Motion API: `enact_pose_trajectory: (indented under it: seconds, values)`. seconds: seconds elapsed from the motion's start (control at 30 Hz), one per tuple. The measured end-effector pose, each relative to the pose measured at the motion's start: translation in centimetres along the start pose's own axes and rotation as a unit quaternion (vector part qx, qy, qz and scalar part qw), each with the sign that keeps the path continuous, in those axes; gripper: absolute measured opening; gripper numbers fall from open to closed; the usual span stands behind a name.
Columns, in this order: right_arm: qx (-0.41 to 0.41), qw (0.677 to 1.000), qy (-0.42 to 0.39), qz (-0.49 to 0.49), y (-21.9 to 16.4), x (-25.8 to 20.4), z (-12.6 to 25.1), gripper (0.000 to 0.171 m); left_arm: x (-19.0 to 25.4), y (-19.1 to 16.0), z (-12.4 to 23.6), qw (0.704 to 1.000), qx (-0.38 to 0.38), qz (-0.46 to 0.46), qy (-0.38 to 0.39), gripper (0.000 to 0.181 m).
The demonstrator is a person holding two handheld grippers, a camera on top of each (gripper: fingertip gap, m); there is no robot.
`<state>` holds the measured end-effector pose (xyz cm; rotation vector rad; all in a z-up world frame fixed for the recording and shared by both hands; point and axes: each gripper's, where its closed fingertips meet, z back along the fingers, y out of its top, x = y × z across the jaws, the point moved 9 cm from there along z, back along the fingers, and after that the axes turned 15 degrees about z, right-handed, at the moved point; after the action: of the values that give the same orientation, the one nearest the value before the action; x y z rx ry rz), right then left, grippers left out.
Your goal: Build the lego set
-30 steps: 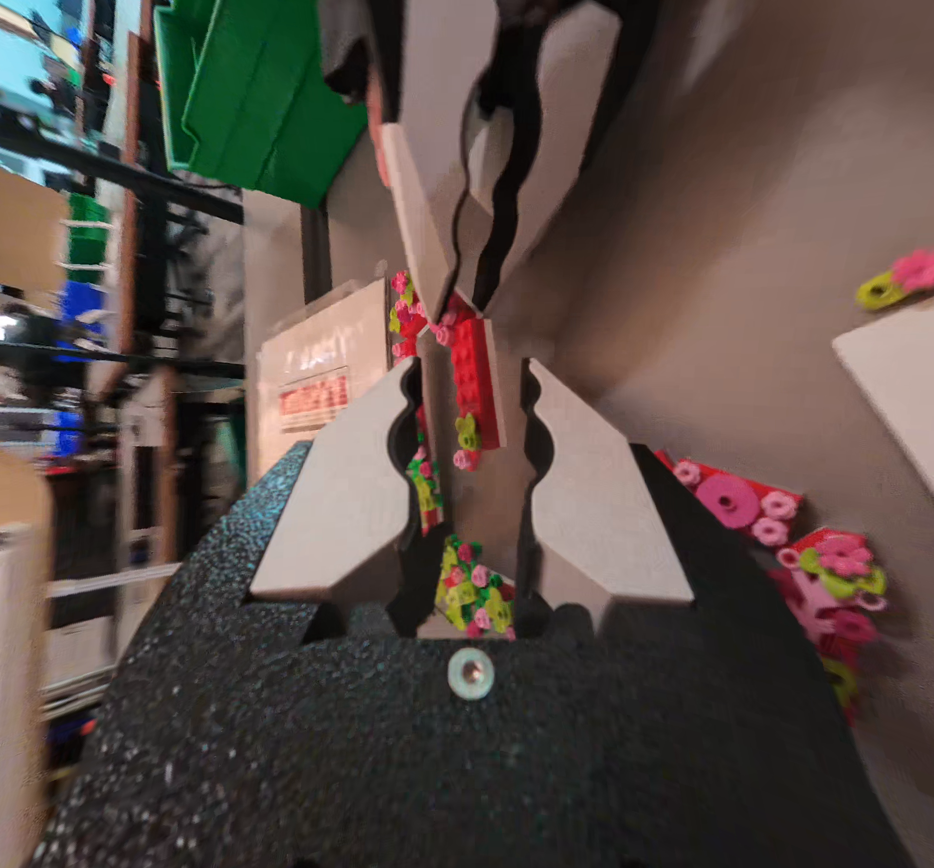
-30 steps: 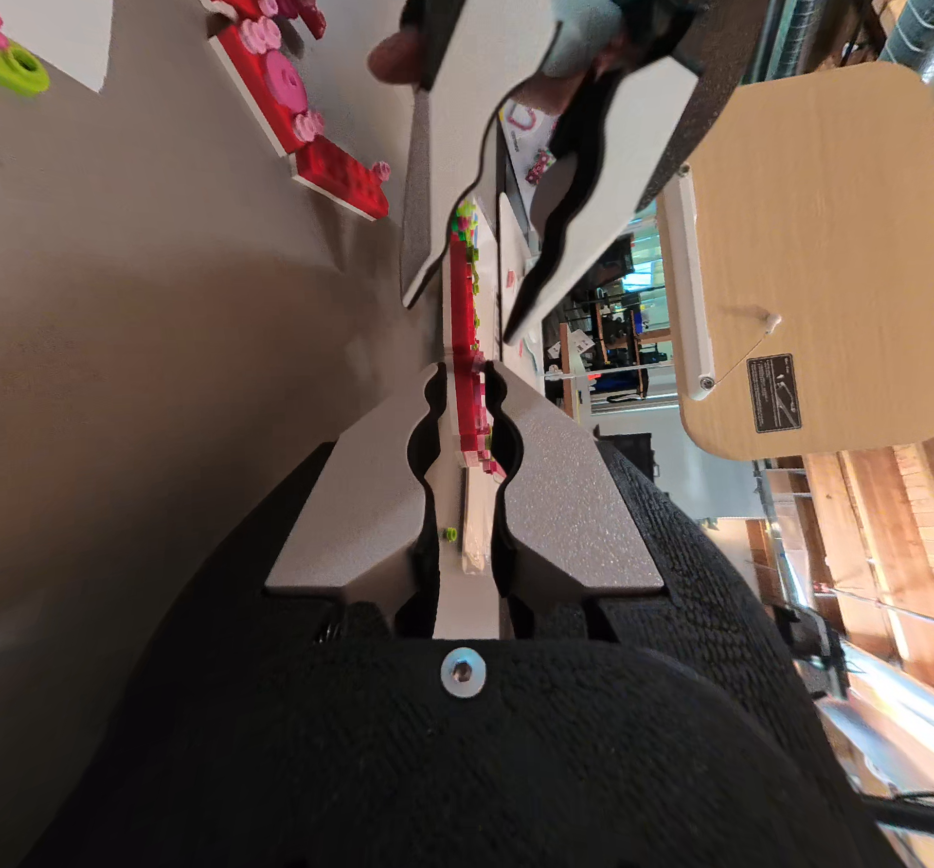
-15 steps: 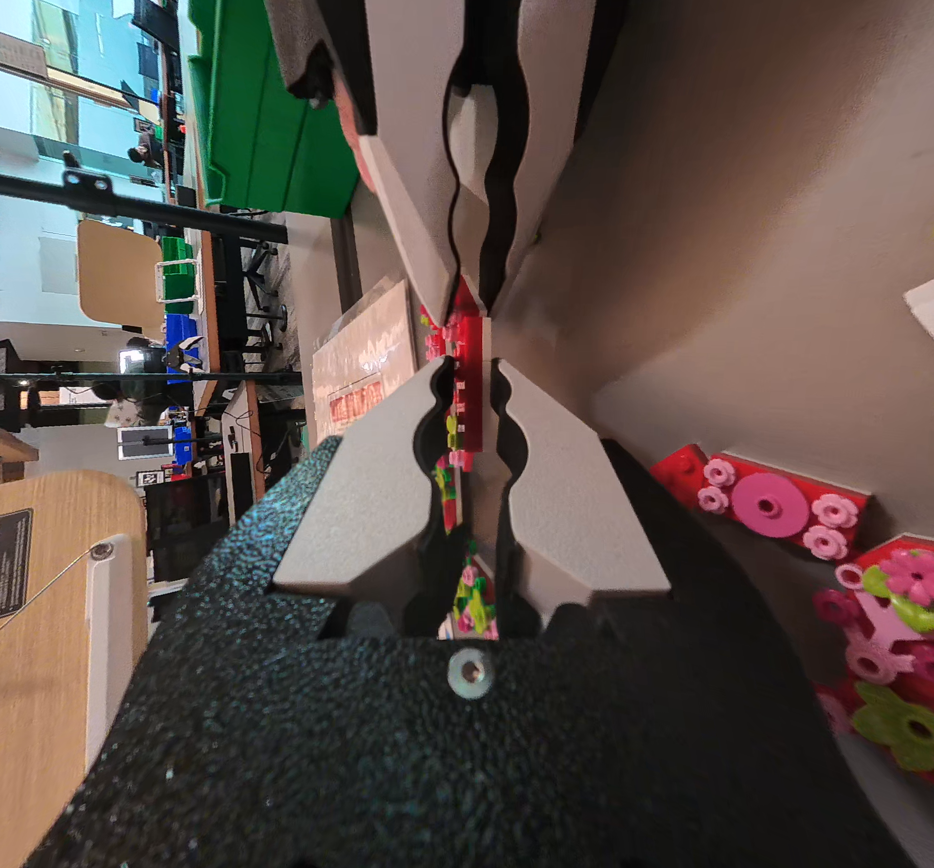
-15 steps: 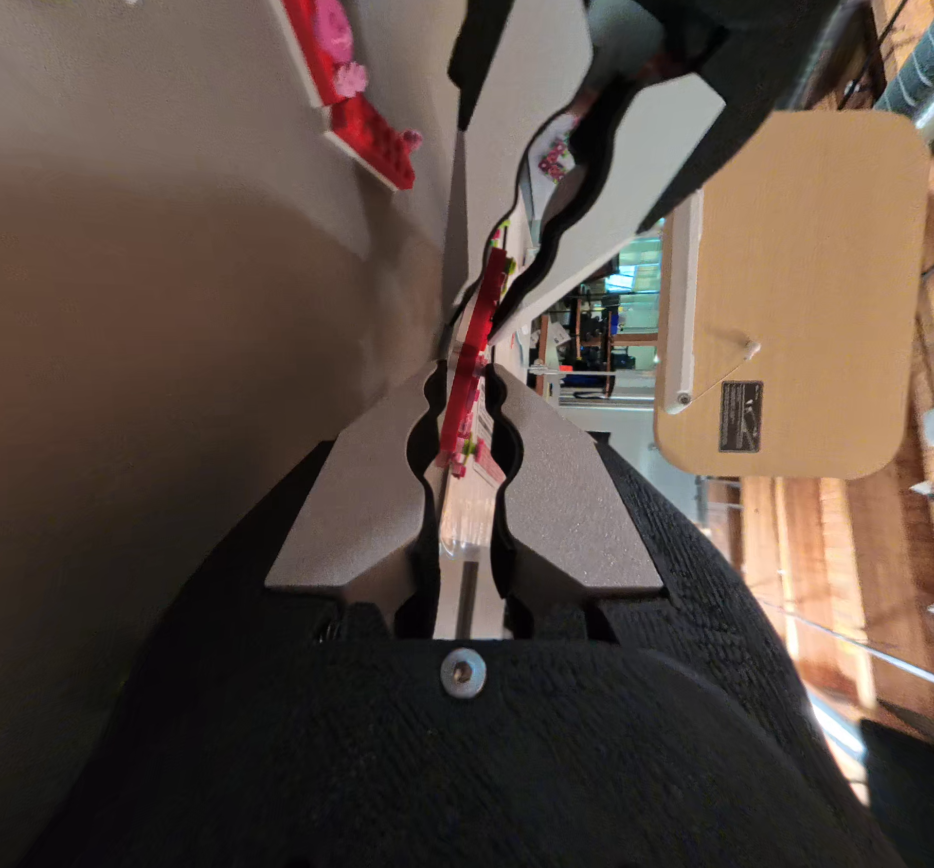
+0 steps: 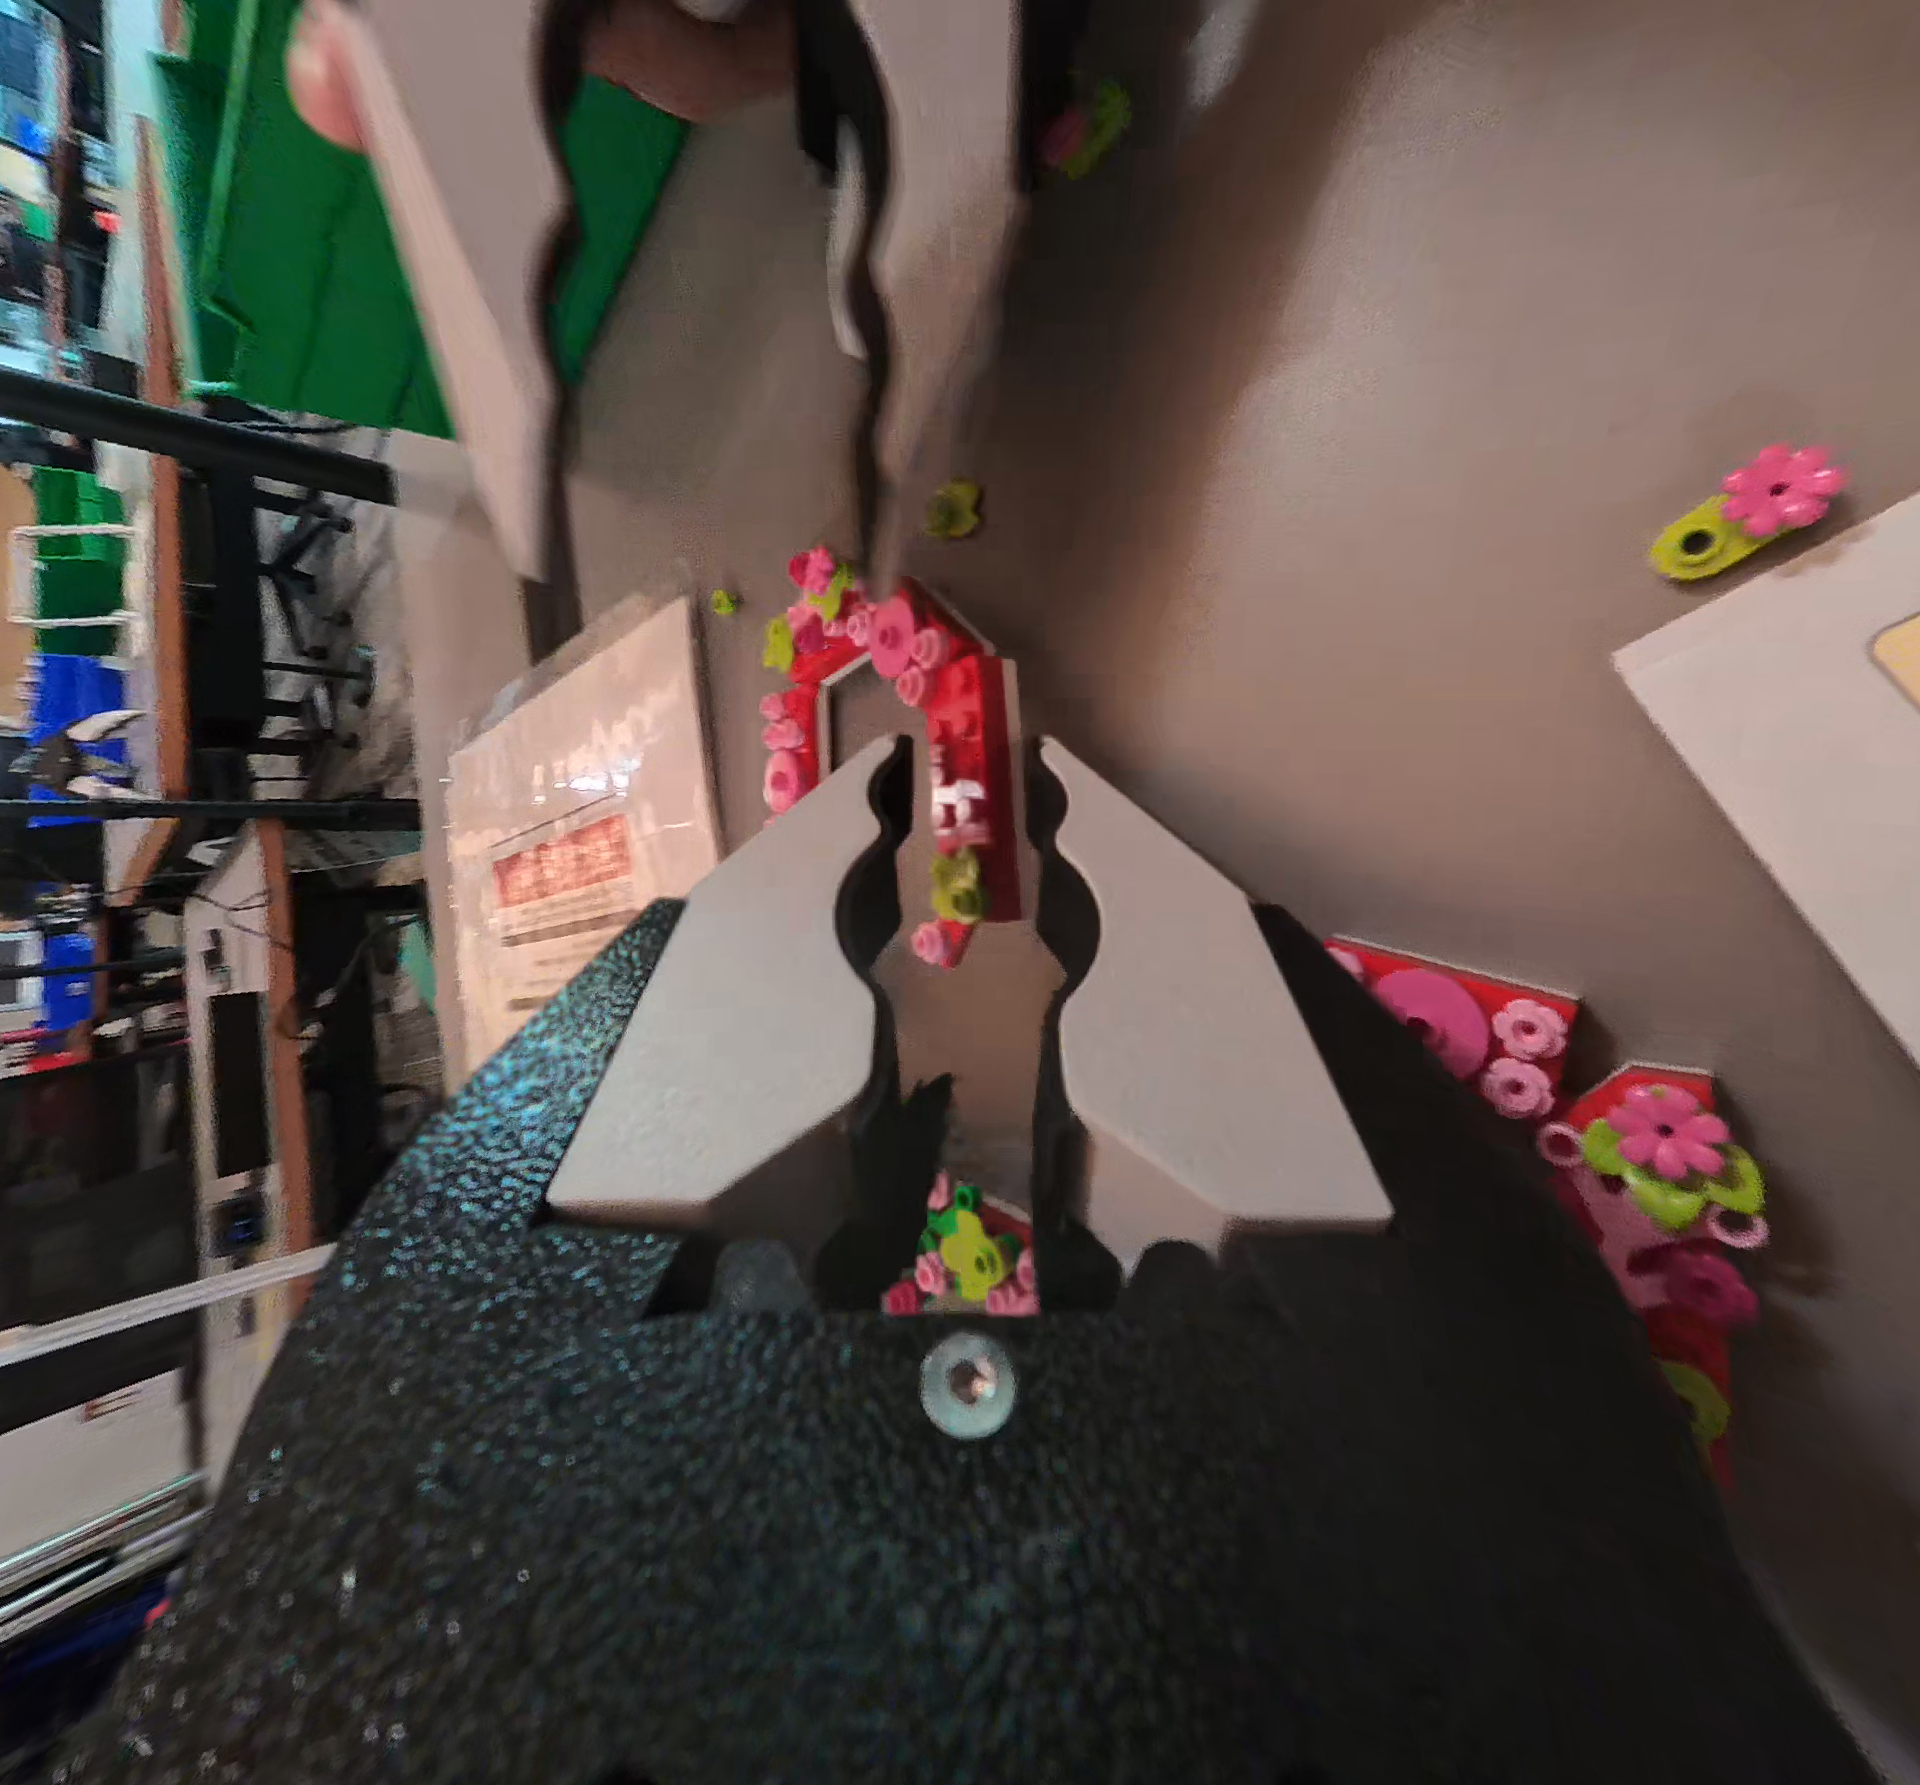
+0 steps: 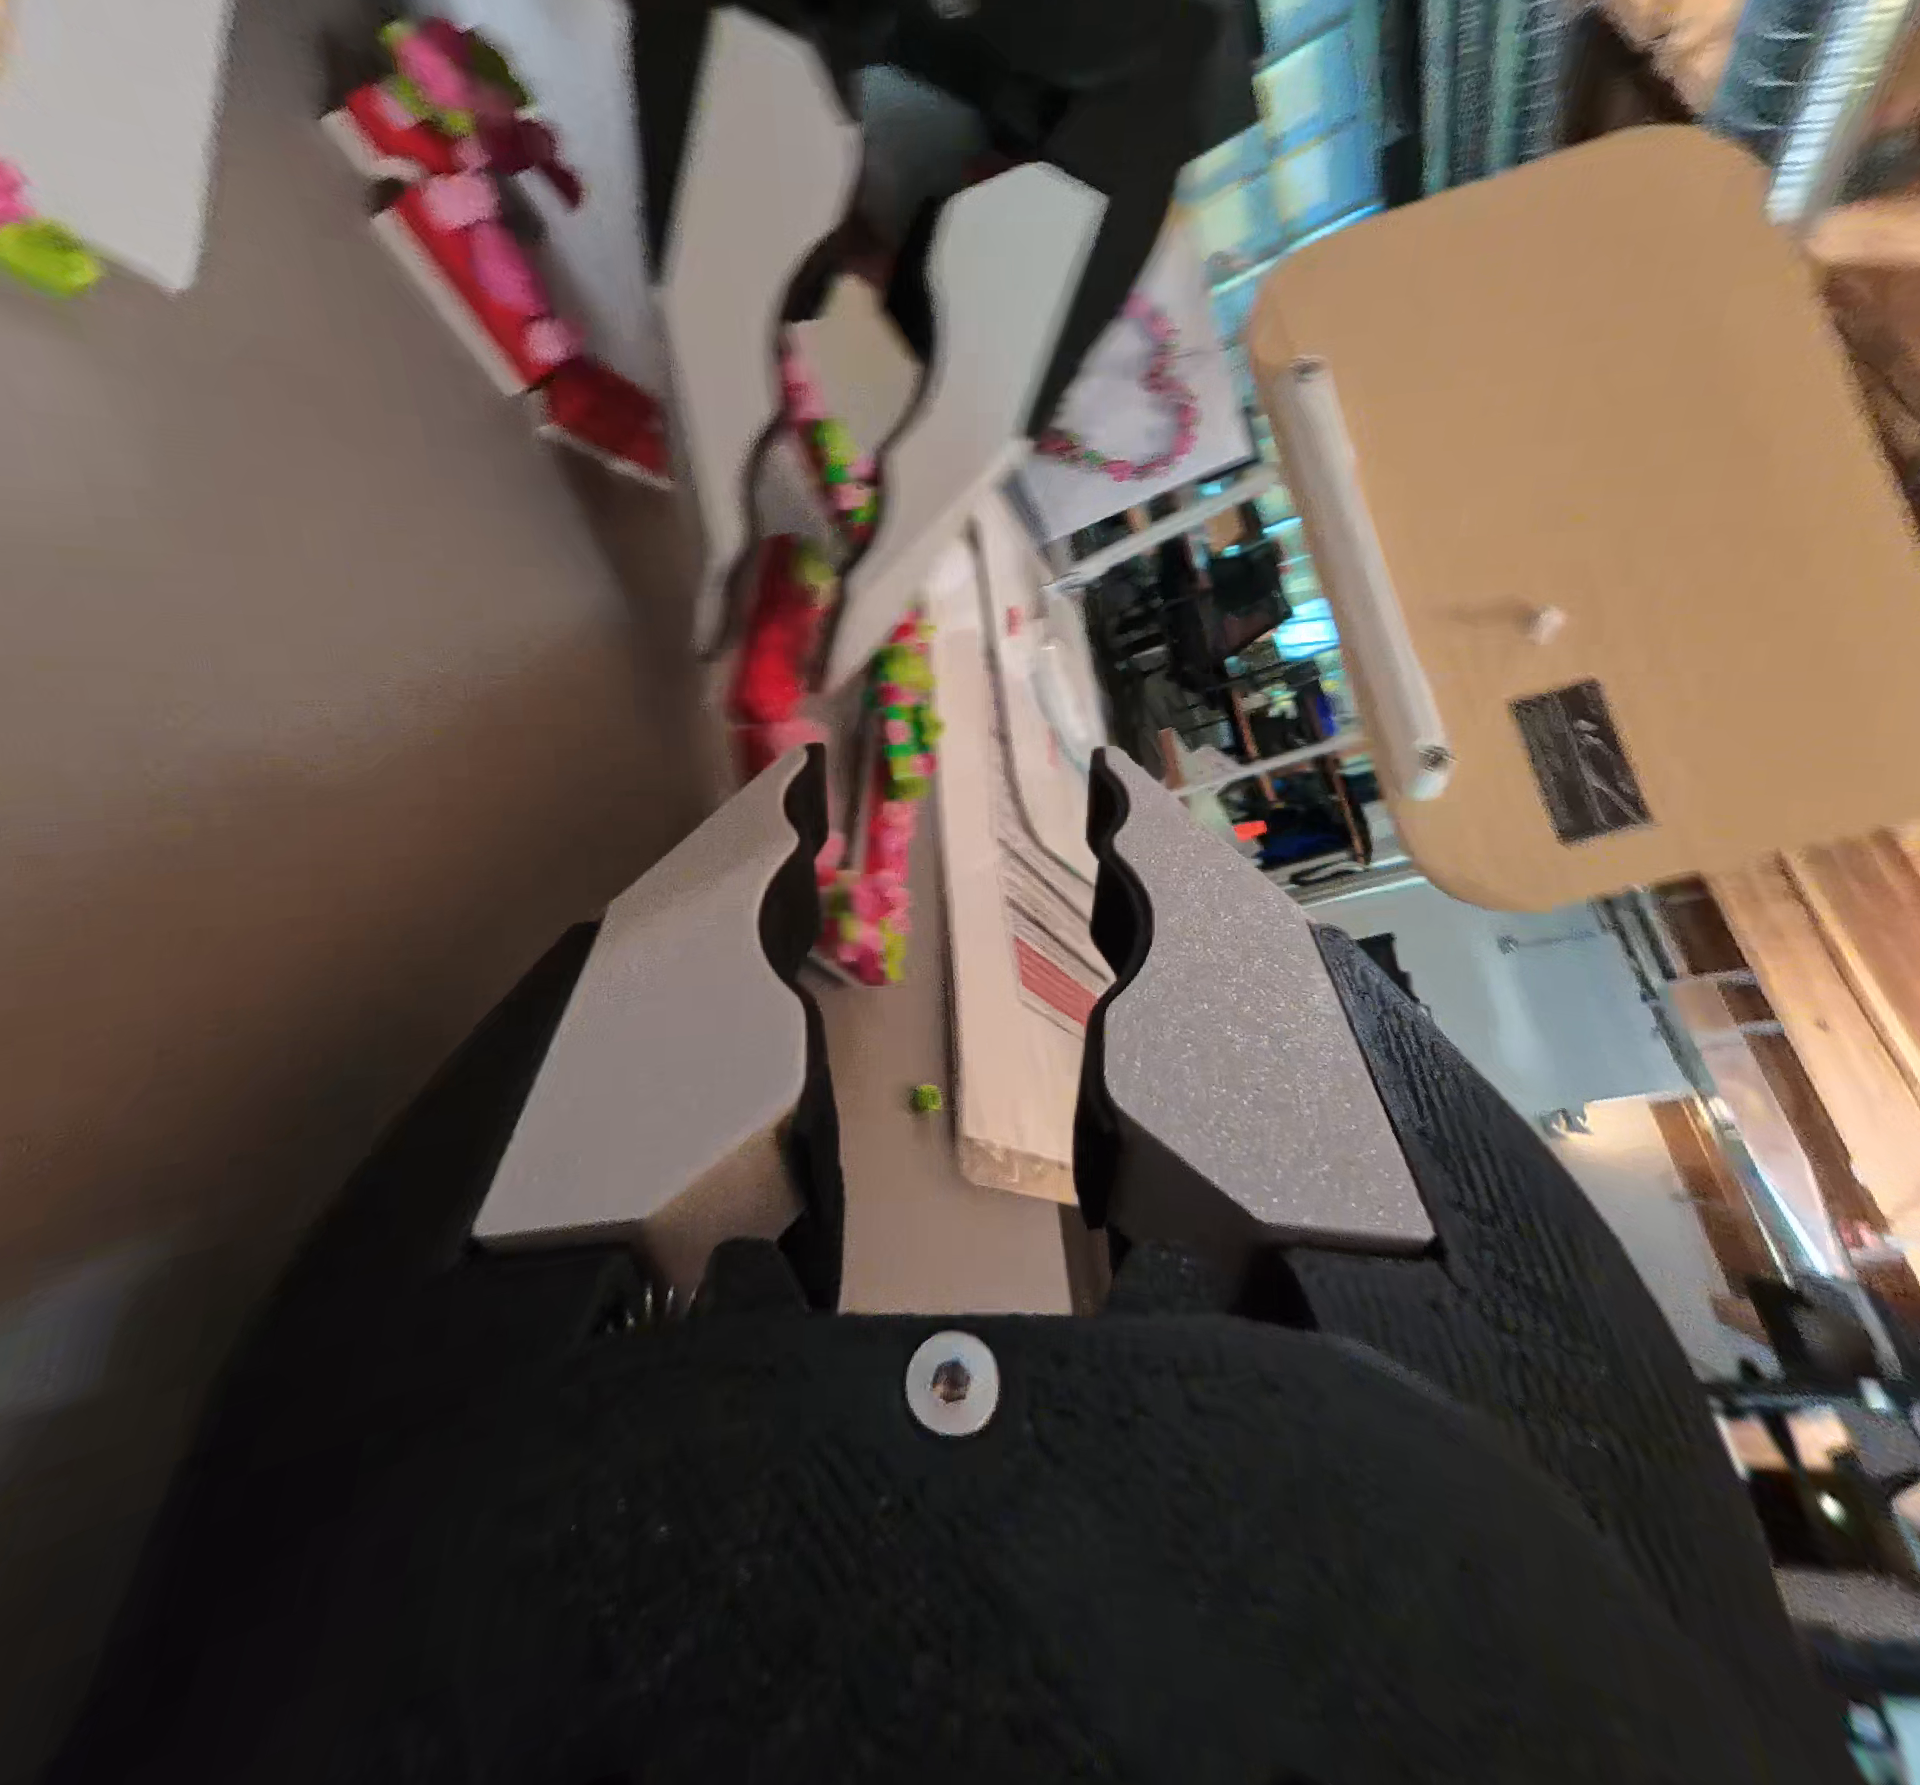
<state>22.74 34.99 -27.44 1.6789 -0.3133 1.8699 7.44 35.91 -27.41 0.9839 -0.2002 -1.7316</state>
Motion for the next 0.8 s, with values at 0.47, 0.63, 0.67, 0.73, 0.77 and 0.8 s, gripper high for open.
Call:
enact_pose_trajectory:
  seconds: [0.47, 0.63, 0.67, 0.73, 0.77, 0.8]
  values:
    - [-0.033, 0.982, -0.144, -0.117, -3.5, 2.4, 2.1, 0.042, -2.2, 0.0, 12.5, 0.936, 0.154, 0.289, 0.129, 0.051]
    - [-0.092, 0.964, -0.222, -0.112, -3.6, 3.2, 3.5, 0.031, 2.4, -4.0, 18.8, 0.852, 0.206, 0.342, 0.338, 0.047]
    - [-0.096, 0.958, -0.238, -0.131, -3.5, 3.4, 4.1, 0.031, 3.5, -4.5, 19.4, 0.837, 0.223, 0.343, 0.364, 0.044]
    - [-0.090, 0.945, -0.266, -0.169, -2.5, 3.5, 5.2, 0.031, 5.1, -5.3, 19.6, 0.822, 0.247, 0.335, 0.388, 0.039]
    - [-0.088, 0.940, -0.275, -0.181, -1.9, 3.5, 5.6, 0.031, 5.6, -5.8, 19.5, 0.815, 0.247, 0.335, 0.402, 0.039]
    - [-0.086, 0.936, -0.282, -0.191, -1.3, 3.4, 5.9, 0.031, 5.8, -6.2, 19.3, 0.806, 0.246, 0.337, 0.419, 0.042]
